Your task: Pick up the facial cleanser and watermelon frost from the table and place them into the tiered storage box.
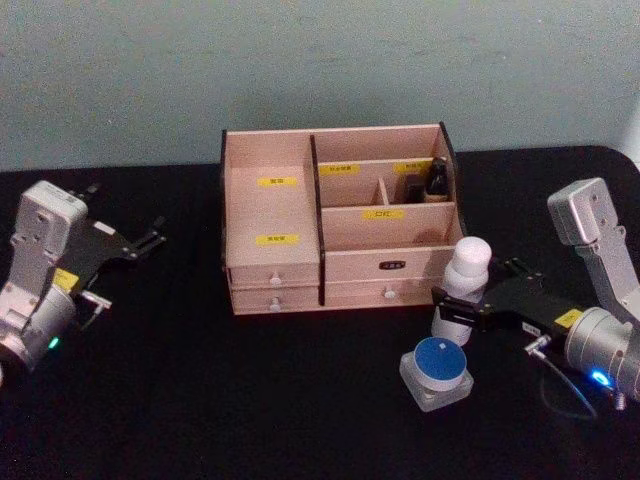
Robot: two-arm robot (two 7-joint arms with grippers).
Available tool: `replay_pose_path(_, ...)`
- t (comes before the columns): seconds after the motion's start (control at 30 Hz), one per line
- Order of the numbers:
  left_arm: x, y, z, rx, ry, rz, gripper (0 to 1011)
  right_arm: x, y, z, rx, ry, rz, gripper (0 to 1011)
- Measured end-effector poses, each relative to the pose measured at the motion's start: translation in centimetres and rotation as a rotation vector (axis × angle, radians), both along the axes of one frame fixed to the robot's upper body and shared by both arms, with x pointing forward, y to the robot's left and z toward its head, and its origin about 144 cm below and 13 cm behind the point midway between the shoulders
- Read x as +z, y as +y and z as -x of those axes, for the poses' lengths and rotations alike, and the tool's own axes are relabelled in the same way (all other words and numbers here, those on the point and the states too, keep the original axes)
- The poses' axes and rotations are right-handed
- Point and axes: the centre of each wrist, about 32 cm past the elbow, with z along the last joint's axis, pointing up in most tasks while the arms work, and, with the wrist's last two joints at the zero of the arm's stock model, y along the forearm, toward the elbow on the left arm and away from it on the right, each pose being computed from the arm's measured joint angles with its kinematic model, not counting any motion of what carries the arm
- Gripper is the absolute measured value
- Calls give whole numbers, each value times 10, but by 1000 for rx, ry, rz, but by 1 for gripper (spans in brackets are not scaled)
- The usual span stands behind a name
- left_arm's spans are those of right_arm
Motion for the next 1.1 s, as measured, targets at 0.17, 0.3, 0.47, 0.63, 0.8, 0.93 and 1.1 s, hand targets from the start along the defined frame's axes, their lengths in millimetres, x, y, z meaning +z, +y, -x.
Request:
replay_pose_path(0.17,0,0,0,0,0,0,1001,-1,0,0,-5,1,6,1000)
replay_pose_path(0.3,0,0,0,0,0,0,1001,0,0,0,-5,1,6,1000)
replay_pose_path(0.47,0,0,0,0,0,0,1001,0,0,0,-5,1,6,1000)
replay_pose_path(0.63,0,0,0,0,0,0,1001,0,0,0,-4,1,5,1000)
replay_pose_path(0.8,0,0,0,0,0,0,1001,0,0,0,-4,1,5,886)
replay_pose_path(0.93,0,0,0,0,0,0,1001,0,0,0,-4,1,5,786)
replay_pose_path(1.1,0,0,0,0,0,0,1001,0,0,0,-4,1,4,646)
